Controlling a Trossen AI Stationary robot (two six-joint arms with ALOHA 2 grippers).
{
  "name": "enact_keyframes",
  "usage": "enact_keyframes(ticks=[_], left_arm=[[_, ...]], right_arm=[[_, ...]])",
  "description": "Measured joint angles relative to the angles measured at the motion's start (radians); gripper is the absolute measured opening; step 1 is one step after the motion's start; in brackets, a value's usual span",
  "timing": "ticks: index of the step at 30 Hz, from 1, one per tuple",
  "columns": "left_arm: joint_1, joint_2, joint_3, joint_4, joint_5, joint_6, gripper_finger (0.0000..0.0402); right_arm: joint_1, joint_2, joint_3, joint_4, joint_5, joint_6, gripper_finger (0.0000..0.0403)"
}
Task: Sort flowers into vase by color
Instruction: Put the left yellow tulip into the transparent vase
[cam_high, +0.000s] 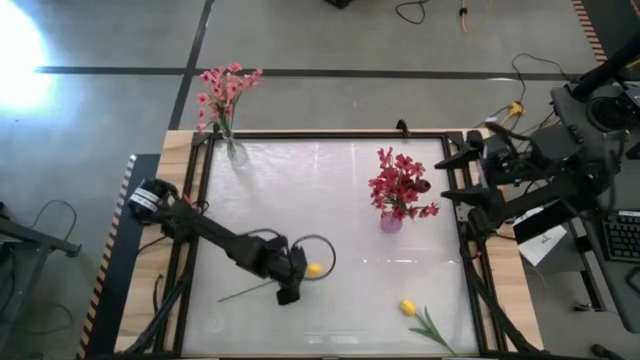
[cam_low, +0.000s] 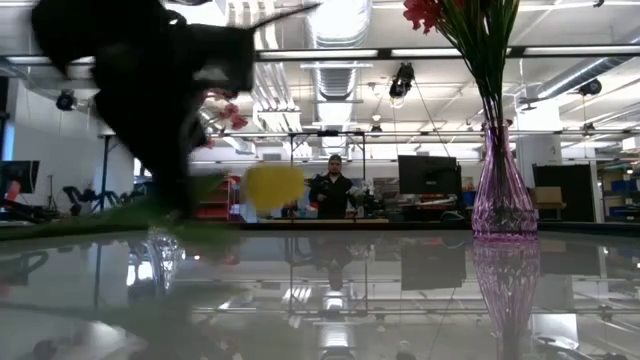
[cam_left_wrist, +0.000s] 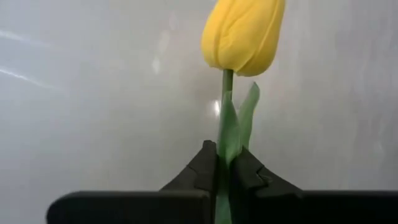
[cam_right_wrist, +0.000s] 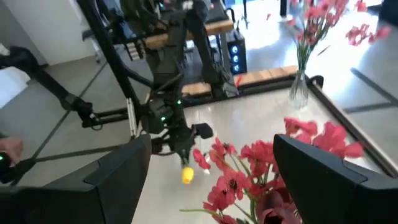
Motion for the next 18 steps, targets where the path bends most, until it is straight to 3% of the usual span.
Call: enact_keyframes(ticks=[9,18], left_arm=[[0.124,-0.303,-0.029,-0.018,-0.541,-0.046,0.0000],[0.240,-0.619,-0.043,-0.033,-0.804,0.135,0.0000]], right_arm=[[0.000,-0.001,0.054,-0.014,-0.017,0.008,0.0329],[0.000,0.010,0.055,-0.012,-0.003,-0.065,0.0329]])
